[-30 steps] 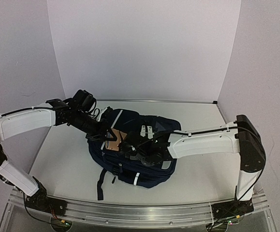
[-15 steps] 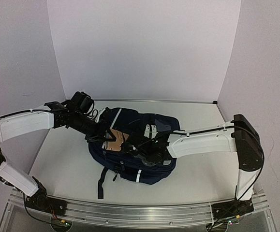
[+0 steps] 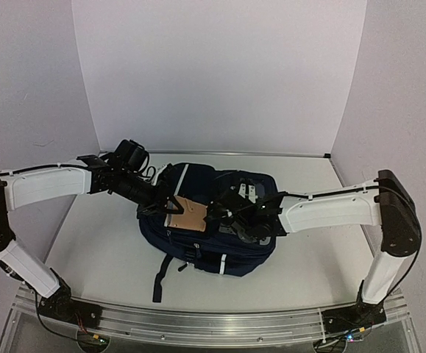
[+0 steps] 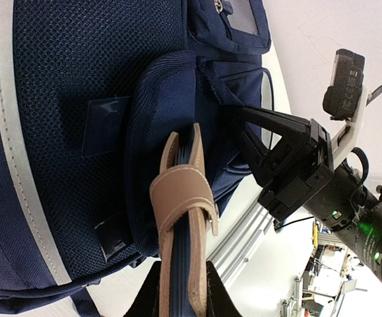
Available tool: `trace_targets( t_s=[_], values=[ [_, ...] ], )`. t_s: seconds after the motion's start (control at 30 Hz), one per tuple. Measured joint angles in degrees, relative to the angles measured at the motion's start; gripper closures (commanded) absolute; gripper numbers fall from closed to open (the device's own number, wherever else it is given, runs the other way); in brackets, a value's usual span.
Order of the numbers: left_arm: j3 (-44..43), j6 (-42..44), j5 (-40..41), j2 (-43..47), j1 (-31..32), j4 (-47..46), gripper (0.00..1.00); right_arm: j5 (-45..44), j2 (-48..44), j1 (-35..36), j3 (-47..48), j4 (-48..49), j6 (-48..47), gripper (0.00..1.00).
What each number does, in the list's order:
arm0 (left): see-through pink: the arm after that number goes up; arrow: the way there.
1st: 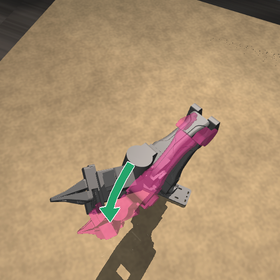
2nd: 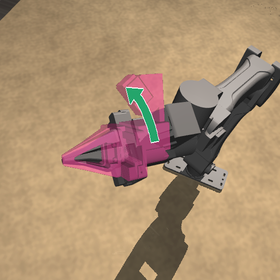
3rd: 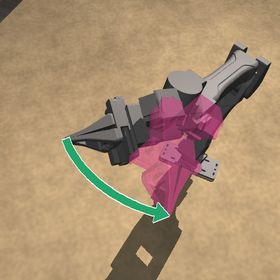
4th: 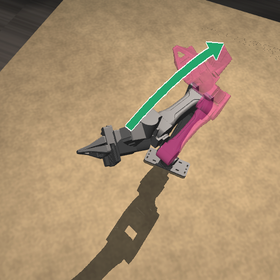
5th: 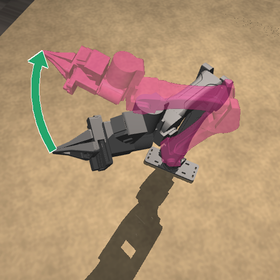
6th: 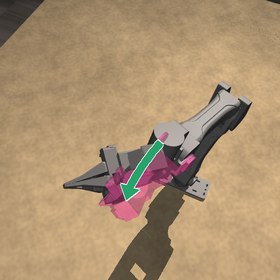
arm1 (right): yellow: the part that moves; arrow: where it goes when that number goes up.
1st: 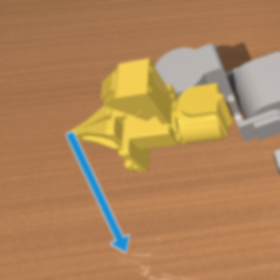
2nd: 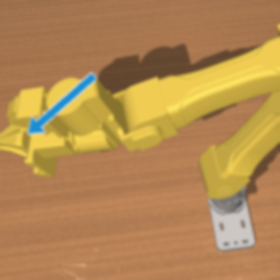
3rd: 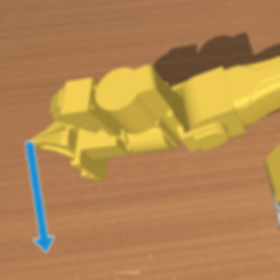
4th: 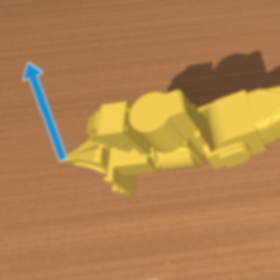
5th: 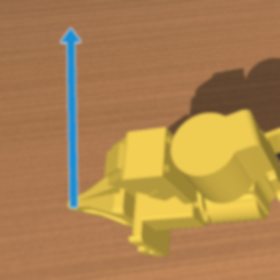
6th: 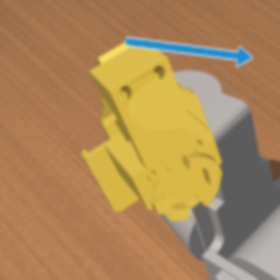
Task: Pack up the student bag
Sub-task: Place the personal item in the student bag.
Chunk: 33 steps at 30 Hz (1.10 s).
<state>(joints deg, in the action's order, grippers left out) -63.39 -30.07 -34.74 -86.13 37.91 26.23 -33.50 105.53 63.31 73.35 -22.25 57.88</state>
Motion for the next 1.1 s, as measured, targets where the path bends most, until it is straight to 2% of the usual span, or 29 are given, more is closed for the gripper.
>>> trace_targets(
  t_s=[0.27,0.47,0.67,1.1],
  values=[
    [-0.4,-1.9,-5.8,-3.2,-0.1,-4.4,1.00,5.4,-9.2,-1.1,-9.6,6.4,-4.7,1.00],
    [-0.3,-5.7,-10.8,-5.4,-1.2,-8.8,1.00,6.0,-9.7,-1.3,-10.8,7.4,-6.0,1.00],
    [-0.2,-9.0,-12.4,-5.4,-1.9,-14.1,1.00,6.4,-9.7,-1.3,-11.7,9.2,-6.0,1.00],
    [-0.4,-8.6,-14.8,-10.0,-1.8,-16.3,1.00,9.7,-11.9,-1.4,-12.7,10.4,-6.7,1.00]
  ],
)
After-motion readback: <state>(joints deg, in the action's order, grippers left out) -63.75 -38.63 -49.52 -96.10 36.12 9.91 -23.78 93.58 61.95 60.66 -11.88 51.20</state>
